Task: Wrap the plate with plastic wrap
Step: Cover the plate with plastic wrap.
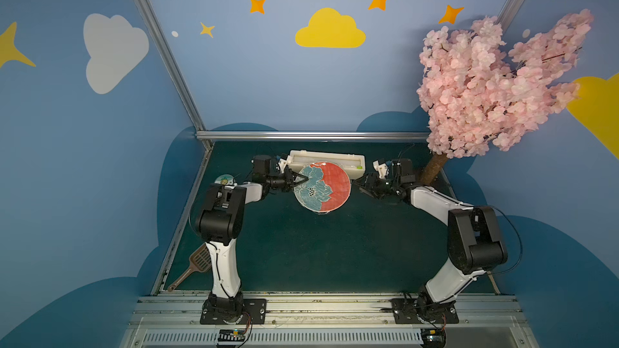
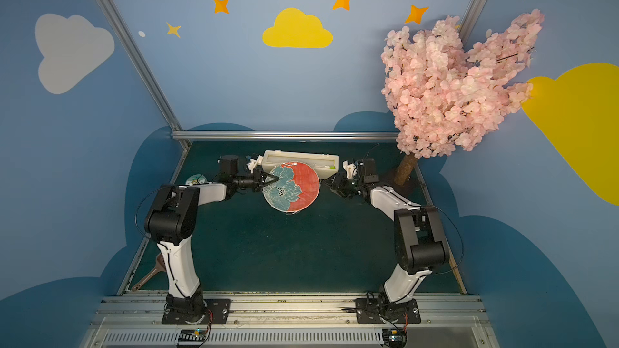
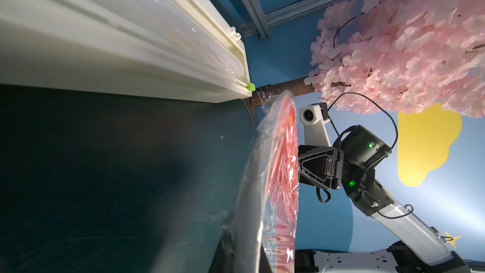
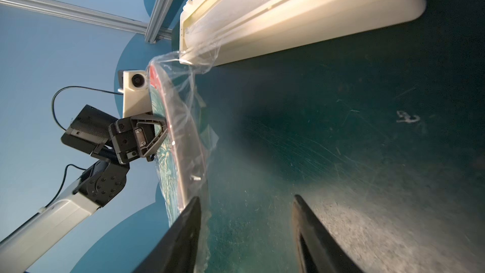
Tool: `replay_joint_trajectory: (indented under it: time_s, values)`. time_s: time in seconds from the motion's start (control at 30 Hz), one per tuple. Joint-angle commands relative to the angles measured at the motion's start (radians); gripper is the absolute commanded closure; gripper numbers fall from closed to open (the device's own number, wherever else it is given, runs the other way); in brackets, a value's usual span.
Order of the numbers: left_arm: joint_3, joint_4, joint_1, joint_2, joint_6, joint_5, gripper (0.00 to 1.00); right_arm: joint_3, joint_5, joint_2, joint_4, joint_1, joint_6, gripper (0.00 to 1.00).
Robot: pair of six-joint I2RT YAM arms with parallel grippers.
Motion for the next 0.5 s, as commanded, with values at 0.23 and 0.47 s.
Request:
replay_joint_trajectory:
  time_s: [0.23, 0.47]
  values:
    - [0.085, -0.297, -0.020, -0.121, 0.382, 0.045, 0.97, 0.214, -0.069, 0.000, -0.048, 0.065, -0.104, 0.37]
    - [0.064, -0.237, -0.028, -0.120, 0.344, 0.073, 0.97, 0.247, -0.081, 0.030, -0.057, 0.114, -0.134, 0.37]
